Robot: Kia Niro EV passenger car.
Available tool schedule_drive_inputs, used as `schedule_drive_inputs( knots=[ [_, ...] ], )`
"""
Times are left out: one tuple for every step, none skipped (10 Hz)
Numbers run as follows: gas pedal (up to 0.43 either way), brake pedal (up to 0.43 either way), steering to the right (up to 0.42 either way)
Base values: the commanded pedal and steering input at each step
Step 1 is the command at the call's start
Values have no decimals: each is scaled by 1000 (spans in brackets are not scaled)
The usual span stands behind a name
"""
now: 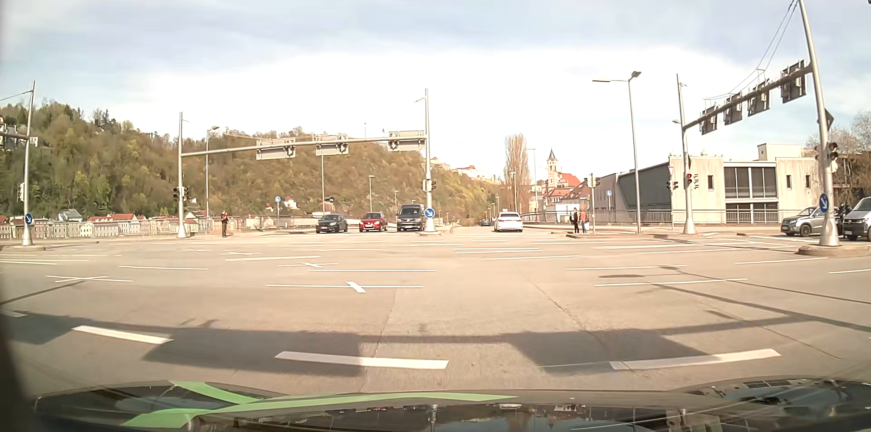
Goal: Follow the waypoints while adhering to traffic rules and regulations
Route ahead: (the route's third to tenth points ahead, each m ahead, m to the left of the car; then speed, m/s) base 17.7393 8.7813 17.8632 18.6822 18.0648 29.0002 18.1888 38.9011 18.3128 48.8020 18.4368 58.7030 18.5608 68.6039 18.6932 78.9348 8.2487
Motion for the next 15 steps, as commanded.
schedule_drive_inputs(
  knots=[
    [0,0,-81],
    [0,0,-85],
    [0,0,-88],
    [0,0,-91],
    [0,0,-99],
    [0,0,-108],
    [0,0,-118],
    [0,0,-127],
    [0,0,-138],
    [0,0,-151],
    [0,0,-160],
    [0,0,-170],
    [0,0,-175],
    [0,0,-178],
    [8,0,-181]
  ],
)
